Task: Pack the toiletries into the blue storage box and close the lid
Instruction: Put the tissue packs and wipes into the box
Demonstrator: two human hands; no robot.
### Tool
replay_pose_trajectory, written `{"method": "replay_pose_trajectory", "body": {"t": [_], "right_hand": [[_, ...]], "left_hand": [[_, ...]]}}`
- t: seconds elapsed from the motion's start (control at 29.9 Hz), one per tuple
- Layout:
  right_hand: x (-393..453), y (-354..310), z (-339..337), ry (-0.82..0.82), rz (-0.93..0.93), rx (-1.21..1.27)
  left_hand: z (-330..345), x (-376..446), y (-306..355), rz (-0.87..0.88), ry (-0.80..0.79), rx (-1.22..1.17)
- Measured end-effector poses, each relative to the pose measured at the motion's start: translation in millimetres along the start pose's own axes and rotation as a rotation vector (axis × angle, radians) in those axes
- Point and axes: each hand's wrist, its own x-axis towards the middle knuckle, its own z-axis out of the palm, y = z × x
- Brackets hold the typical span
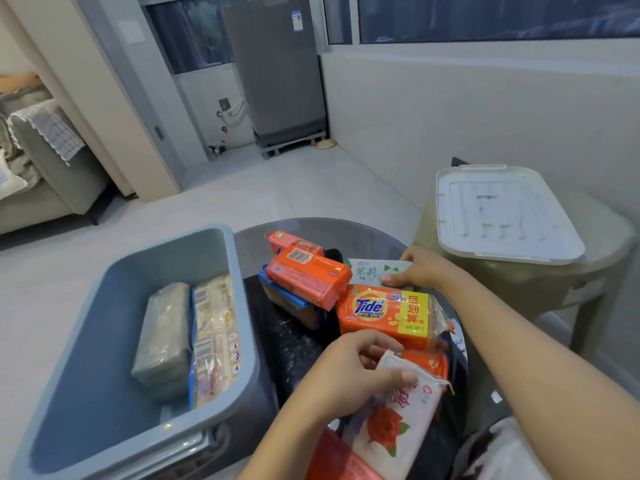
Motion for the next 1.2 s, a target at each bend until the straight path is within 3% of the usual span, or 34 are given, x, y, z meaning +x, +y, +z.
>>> {"method": "replay_pose_trajectory", "body": {"t": [0.4, 0.67, 0.84, 0.94, 1.2], "right_hand": [[0, -1, 2, -0.026, -0.059, 0.072], [-7, 0, 4, 0.078, -0.099, 0.246], [-16, -10, 1, 0.324, -0.191, 0.398], [-29, -18, -4, 0.384, -0.276, 0.519], [-83, -39, -9, 0.185, -0.327, 0.984]], "left_hand": [[-5, 0, -6, 0.012, 0.042, 0.054], [-17, -8, -1, 0.038, 0.133, -0.088], [-13, -16, 10, 0.111, 0.277, -0.145], [-12, -25, 22, 0.176, 0.395, -0.138], [-27, -52, 54, 0.386, 0.663, -0.203]]}}
